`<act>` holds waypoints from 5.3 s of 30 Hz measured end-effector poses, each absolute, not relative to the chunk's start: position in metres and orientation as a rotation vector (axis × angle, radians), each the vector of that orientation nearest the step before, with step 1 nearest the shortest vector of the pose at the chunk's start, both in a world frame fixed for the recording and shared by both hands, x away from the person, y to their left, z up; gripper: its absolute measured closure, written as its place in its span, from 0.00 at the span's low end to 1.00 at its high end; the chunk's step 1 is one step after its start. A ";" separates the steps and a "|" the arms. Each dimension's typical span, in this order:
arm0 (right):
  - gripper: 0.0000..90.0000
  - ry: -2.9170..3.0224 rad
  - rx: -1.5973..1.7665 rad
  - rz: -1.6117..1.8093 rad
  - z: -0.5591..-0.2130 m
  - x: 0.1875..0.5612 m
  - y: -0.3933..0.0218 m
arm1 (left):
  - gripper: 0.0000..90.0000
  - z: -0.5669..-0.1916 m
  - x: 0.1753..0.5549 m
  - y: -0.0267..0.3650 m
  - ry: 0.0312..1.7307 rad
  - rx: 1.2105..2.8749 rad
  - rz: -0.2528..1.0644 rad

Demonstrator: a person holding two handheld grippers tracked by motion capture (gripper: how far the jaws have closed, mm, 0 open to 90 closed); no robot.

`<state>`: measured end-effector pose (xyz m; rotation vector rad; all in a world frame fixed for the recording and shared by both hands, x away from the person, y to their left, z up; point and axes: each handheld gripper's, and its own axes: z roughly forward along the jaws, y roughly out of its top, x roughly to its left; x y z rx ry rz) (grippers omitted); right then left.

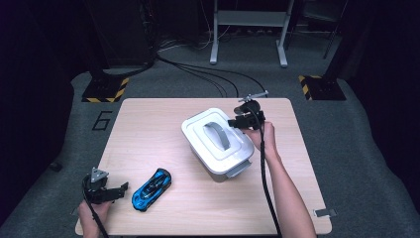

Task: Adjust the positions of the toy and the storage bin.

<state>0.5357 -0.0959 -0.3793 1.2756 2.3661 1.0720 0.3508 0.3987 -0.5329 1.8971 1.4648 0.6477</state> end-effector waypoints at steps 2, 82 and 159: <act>0.65 2.375 1.280 1.042 -0.381 0.544 -0.088 | 0.08 -0.533 0.351 0.399 1.465 1.897 0.648; 0.23 2.309 1.296 1.099 -0.413 0.392 -0.110 | 0.08 -0.533 0.351 0.398 1.466 1.893 0.651; 0.01 2.044 1.493 0.873 -0.529 0.384 -0.228 | 0.06 -0.520 0.361 0.399 1.487 1.948 0.589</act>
